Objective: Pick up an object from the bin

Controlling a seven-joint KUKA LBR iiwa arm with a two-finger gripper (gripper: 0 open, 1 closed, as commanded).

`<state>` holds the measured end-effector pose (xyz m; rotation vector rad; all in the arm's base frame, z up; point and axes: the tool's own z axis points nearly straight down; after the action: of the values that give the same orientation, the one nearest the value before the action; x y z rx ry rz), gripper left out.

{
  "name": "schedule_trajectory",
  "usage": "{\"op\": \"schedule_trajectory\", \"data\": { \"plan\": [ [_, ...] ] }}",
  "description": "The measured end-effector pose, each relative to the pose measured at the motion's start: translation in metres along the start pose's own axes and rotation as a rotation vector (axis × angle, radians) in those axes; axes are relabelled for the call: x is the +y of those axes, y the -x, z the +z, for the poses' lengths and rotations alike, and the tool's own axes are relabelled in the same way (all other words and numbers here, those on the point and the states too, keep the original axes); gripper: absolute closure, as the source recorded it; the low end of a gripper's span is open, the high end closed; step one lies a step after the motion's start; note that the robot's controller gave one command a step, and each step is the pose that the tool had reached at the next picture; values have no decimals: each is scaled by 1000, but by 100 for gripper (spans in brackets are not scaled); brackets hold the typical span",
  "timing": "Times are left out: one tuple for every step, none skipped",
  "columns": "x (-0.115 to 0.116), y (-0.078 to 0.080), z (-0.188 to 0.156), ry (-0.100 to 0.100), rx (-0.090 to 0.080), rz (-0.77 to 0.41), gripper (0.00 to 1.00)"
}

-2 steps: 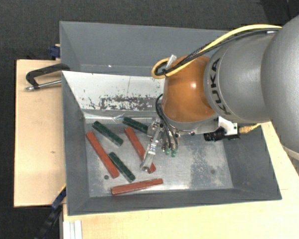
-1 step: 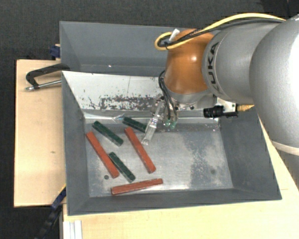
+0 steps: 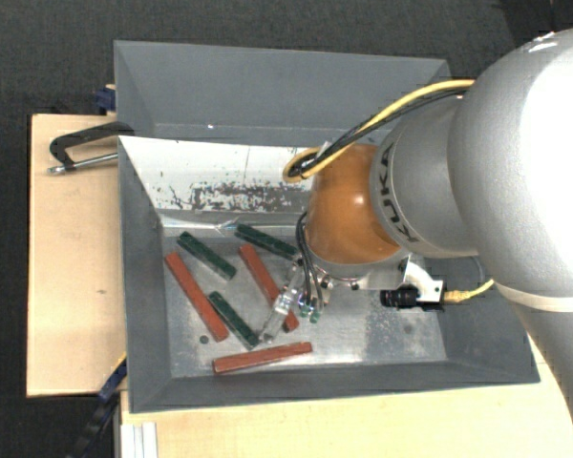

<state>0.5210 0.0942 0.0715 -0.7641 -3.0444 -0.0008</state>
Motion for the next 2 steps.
{"op": "schedule_trajectory", "data": {
  "plan": [
    [44,60,1,3,-4,118,100],
    [44,60,1,3,-4,118,100]
  ]
}}
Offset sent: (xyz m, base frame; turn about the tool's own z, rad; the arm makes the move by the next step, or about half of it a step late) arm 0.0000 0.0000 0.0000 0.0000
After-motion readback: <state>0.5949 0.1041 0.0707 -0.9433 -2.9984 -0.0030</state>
